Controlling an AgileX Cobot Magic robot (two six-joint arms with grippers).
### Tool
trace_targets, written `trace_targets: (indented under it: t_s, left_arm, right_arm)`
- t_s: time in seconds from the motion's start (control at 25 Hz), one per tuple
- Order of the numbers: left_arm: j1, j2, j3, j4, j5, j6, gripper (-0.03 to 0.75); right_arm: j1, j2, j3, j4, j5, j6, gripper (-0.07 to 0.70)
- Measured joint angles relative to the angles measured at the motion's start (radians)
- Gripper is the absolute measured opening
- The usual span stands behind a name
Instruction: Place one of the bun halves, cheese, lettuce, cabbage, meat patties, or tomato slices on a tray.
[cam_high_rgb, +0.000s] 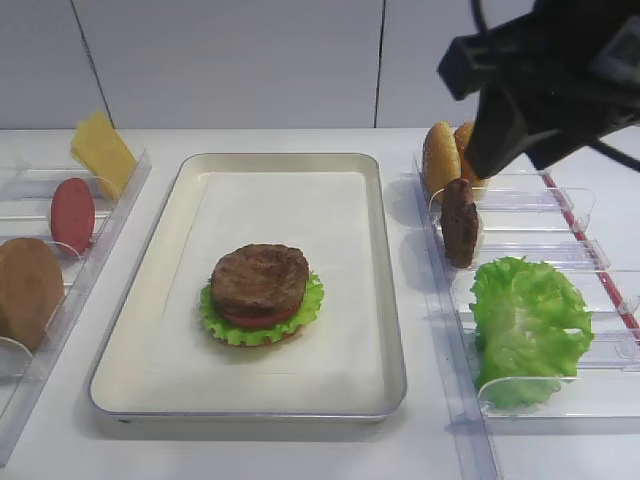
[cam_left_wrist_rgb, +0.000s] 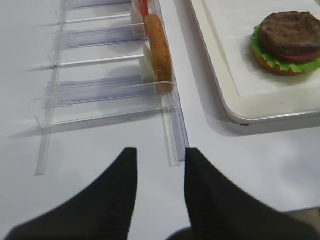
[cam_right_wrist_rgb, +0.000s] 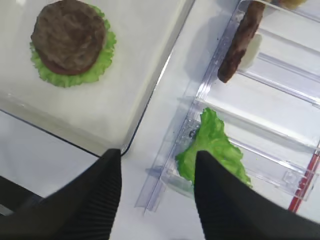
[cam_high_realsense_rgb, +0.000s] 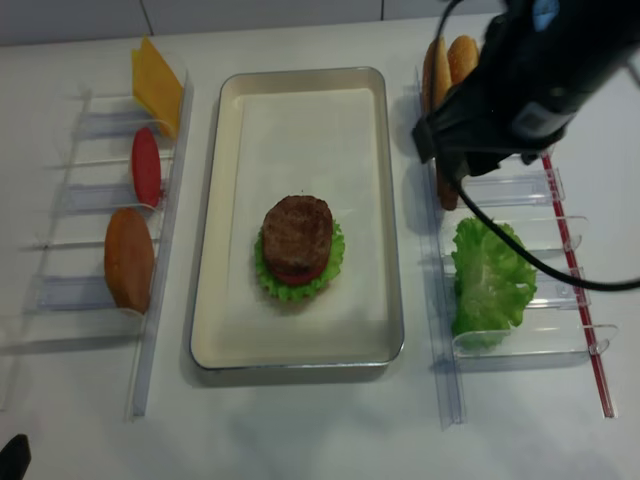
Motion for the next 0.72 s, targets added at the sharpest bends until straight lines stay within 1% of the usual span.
trace_targets:
  t_s: [0.16, 0.4, 0.6, 0.72]
  left_arm:
    - [0.000, 0.000, 0.000, 0.000, 0.000, 0.000, 0.239]
    - [0.000, 0.000, 0.000, 0.000, 0.000, 0.000, 0.239]
    - [0.000, 0.000, 0.000, 0.000, 0.000, 0.000, 0.239]
    - [0.000, 0.000, 0.000, 0.000, 0.000, 0.000, 0.239]
  right_arm:
    - [0.000, -0.170, 0.089, -0.018, 0.006, 0.027, 0.344]
    - [0.000, -0.485, 0.259, -0.081, 0.017, 0.021, 0.344]
    - [0.000, -0.827, 0.425, -0.157, 0.027, 0.010, 0.344]
    - [-0.007, -1.036, 0.516, -0.172, 0.039, 0.003, 0.344]
